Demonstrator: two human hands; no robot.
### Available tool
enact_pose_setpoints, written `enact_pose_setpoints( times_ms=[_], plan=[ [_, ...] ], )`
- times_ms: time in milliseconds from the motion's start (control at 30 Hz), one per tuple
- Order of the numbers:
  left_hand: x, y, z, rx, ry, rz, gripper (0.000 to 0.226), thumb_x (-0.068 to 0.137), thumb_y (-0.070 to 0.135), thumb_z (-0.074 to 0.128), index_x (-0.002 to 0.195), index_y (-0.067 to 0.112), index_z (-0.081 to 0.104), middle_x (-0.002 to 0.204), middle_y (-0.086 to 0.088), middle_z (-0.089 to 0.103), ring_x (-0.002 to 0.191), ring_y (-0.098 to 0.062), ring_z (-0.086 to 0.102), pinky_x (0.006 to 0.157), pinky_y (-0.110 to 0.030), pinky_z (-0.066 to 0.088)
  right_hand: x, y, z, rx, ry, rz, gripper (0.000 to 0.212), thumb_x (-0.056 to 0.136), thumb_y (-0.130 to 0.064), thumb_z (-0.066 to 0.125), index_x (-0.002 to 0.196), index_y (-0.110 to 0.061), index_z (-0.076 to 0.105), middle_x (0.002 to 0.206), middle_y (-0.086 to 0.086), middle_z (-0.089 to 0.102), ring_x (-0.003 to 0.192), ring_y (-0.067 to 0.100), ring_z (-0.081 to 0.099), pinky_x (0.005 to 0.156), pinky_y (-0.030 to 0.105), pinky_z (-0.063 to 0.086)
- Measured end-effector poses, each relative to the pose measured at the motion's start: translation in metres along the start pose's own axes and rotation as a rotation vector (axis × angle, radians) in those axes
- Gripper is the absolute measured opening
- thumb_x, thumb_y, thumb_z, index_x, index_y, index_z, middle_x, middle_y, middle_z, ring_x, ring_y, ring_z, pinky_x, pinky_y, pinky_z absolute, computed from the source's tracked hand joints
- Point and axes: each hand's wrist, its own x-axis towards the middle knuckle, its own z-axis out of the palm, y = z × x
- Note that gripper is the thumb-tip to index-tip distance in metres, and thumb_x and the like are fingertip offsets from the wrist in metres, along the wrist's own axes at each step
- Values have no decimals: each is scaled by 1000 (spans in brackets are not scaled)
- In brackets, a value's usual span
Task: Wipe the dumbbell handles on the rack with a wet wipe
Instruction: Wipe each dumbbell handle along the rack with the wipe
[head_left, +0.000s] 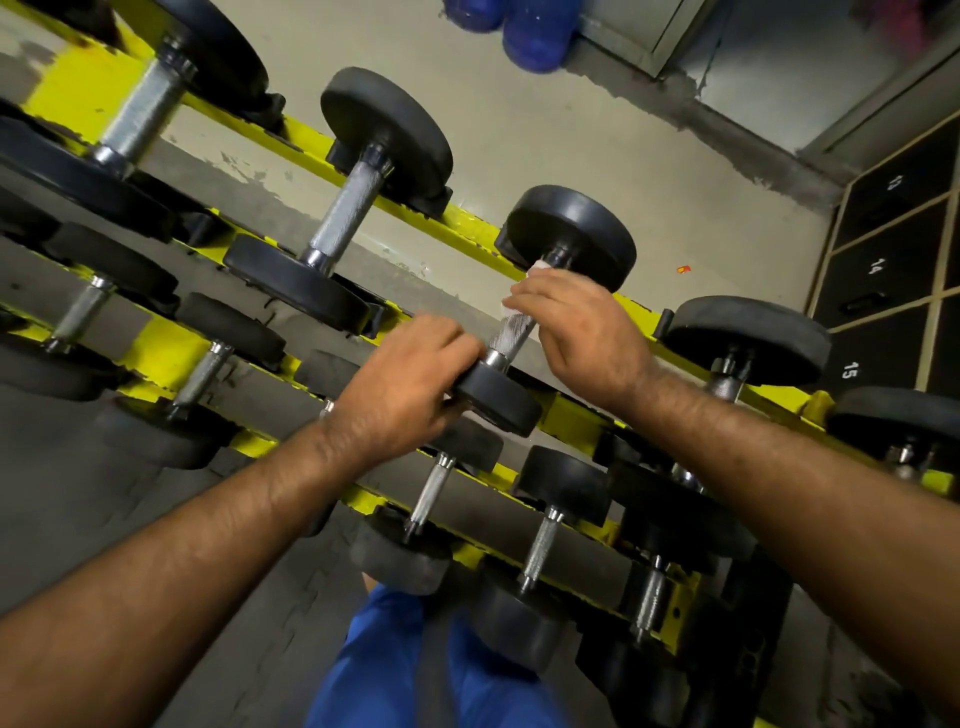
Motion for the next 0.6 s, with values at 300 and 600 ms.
enact_pose_setpoints(
  times_ms=[300,600],
  plan=[
    [-10,45,16,184,50,-96,38,75,13,69,112,9,62,91,-10,54,87,-33,52,81,-45,46,-12,12,12,-100,-34,-49,46,93,-10,41,136,-8,58,145,8,54,140,27,43,113,41,34],
    [-6,52,16,-142,45,-285,47,94,55,46,96,10,59,93,-1,56,93,-22,52,90,-35,42,-28,16,31,7,110,-102,44,97,-5,39,138,-5,56,144,12,54,142,29,41,115,44,35]
  ],
)
